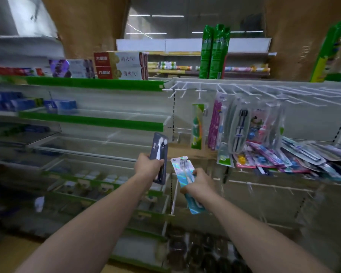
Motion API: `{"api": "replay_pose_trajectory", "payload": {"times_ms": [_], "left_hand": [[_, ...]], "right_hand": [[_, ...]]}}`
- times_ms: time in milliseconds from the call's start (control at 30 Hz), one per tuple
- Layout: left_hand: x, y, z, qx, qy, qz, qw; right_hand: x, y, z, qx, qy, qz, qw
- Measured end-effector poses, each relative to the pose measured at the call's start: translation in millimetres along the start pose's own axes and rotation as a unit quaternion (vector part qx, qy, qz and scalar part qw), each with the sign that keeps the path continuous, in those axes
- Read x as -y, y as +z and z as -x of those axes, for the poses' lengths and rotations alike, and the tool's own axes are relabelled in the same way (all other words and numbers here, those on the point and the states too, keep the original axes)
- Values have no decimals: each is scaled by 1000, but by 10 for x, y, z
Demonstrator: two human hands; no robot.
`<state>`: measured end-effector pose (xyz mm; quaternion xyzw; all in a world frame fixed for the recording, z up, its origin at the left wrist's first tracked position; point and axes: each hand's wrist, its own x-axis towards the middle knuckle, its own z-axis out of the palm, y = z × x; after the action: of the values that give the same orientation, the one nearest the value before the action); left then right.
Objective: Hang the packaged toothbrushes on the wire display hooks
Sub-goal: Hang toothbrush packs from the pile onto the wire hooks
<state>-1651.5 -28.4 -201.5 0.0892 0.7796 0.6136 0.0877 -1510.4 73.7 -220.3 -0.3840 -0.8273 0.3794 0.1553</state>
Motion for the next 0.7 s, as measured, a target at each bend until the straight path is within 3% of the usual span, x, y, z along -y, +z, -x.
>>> {"api": "replay_pose_trajectory", "payload": {"times_ms": [433,700], "left_hand": [[-59,-509,-445,75,36,14,996],[-231,-672,-775,137,86,36,986]], "right_hand": [[614,365,-23,-135,-49,-97,985],[987,531,-144,-247,-53,-156,955]]}}
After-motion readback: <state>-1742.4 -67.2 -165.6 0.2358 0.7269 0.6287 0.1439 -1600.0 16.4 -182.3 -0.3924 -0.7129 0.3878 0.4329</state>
